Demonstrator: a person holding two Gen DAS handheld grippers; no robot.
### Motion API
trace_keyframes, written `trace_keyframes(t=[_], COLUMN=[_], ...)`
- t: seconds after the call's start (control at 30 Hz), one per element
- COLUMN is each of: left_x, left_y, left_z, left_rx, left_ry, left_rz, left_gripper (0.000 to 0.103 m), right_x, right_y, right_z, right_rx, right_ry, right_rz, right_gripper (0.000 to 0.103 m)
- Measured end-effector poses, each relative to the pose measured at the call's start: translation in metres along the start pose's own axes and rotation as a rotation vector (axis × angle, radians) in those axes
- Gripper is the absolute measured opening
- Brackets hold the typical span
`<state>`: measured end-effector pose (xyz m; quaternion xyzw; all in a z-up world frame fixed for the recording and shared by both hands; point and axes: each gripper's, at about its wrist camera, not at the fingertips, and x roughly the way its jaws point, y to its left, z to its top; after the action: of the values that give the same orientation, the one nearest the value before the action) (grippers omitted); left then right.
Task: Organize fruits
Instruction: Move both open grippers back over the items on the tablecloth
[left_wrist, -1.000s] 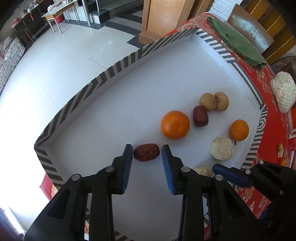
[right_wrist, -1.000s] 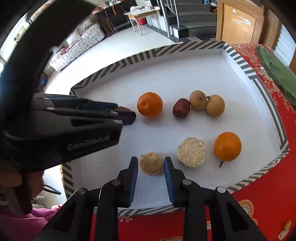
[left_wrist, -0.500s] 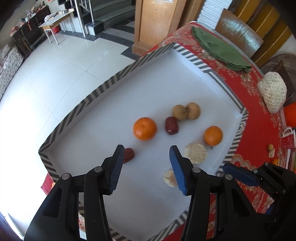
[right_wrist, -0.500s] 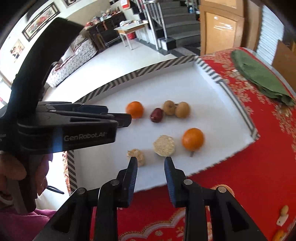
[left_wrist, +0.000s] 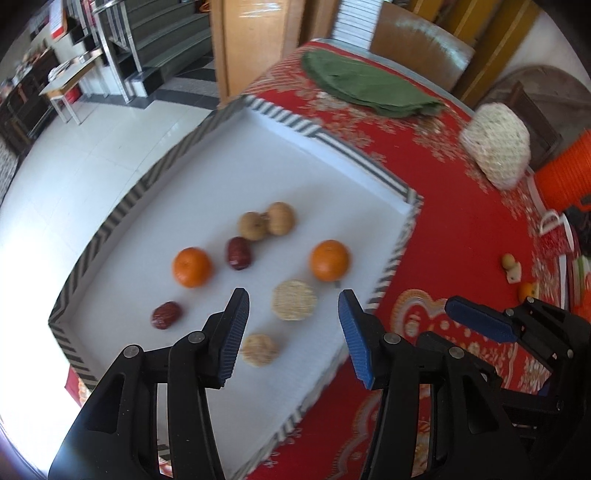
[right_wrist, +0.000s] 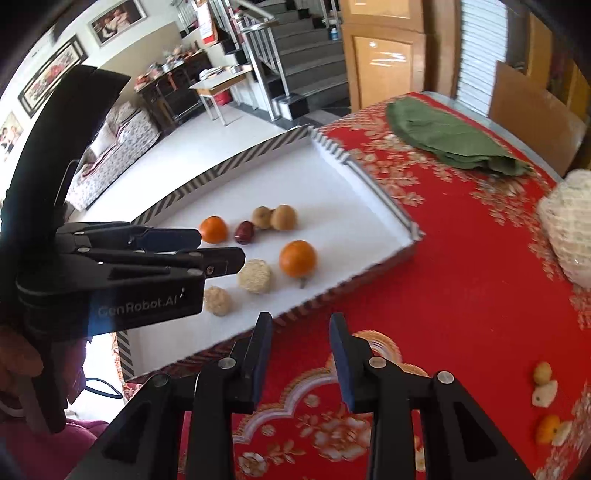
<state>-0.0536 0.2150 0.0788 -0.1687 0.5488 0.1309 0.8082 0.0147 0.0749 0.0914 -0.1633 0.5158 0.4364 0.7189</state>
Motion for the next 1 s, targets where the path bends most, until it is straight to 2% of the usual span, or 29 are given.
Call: trace_keyframes(t=[0.47, 1.0], left_x=[0.009, 0.038], left_y=[-0.095, -0.179], left_z=[0.003, 0.006], left_rx=[0.199, 0.373], left_ry=[0.012, 0.057], left_rz=[-0.094, -0.19], left_gripper=[0.05, 0.05], right_x=[-0.042, -0.084], right_y=[-0.066, -0.147], right_z=[-0.053, -0.132], right_rx=[0.185, 0.439], right_ry=[-0.032, -0.046], right_rz=[-0.109, -0.212], right_gripper=[0.032, 0.032])
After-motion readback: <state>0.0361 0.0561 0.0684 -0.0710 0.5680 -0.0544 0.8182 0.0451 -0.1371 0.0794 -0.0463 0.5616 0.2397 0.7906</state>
